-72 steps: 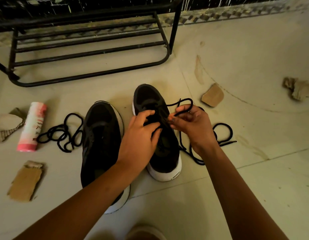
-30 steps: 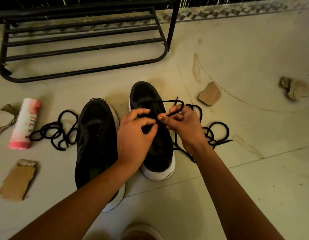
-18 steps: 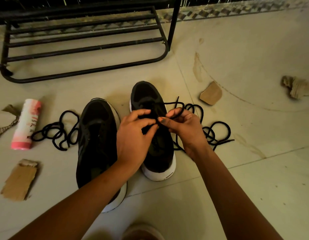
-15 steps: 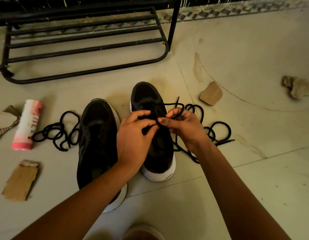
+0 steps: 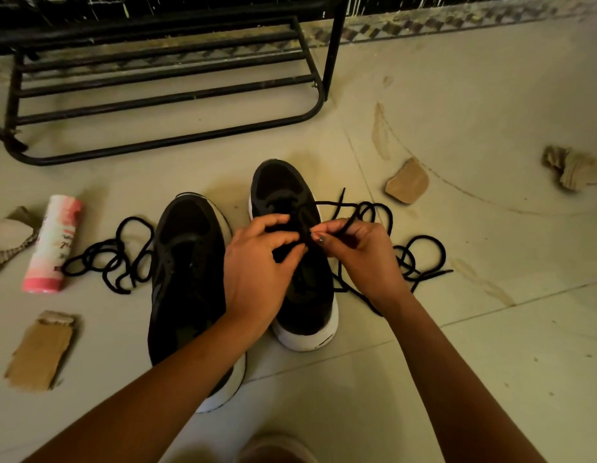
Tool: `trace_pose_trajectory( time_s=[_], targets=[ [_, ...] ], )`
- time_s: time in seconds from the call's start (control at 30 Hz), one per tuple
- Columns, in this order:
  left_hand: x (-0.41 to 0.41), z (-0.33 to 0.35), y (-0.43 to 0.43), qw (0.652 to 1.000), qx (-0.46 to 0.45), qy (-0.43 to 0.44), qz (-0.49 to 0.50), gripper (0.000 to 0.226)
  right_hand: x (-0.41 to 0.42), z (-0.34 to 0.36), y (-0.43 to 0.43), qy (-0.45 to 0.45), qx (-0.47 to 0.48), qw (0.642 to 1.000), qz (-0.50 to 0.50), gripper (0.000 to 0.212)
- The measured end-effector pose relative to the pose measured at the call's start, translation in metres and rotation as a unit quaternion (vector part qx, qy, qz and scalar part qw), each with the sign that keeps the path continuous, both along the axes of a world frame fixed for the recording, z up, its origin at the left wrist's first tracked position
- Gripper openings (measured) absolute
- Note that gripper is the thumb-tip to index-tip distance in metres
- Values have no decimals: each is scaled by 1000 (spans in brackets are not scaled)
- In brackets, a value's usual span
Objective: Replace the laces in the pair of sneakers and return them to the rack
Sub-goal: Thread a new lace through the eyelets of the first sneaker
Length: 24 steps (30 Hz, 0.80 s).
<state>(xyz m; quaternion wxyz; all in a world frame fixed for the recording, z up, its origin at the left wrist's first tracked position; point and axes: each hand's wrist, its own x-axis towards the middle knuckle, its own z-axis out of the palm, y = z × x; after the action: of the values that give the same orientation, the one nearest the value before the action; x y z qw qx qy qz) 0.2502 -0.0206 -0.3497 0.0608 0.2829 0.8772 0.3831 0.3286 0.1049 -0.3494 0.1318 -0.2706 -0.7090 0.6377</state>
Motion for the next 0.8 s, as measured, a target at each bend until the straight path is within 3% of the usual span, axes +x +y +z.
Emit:
trace_pose_trajectory(
  time_s=[0.2, 0.37, 0.63, 0.7, 0.8],
  targets=[
    [-1, 0, 1, 999, 17, -33, 23, 13, -8, 6, 2, -37, 166, 984, 58, 11],
    [-1, 1, -1, 999, 12, -36, 38, 11, -8, -1, -6, -19, 149, 988, 38, 10],
    [-3, 5, 3, 992, 30, -117, 34, 12, -7, 1, -6, -40, 122, 992, 5, 10],
    [-4, 3, 2, 990, 40, -127, 38, 13, -8, 4, -5, -50, 190, 980, 22, 8],
    [-4, 3, 3, 986, 52, -149, 48, 14, -12, 8, -5, -84, 348, 930, 81, 16]
  ],
)
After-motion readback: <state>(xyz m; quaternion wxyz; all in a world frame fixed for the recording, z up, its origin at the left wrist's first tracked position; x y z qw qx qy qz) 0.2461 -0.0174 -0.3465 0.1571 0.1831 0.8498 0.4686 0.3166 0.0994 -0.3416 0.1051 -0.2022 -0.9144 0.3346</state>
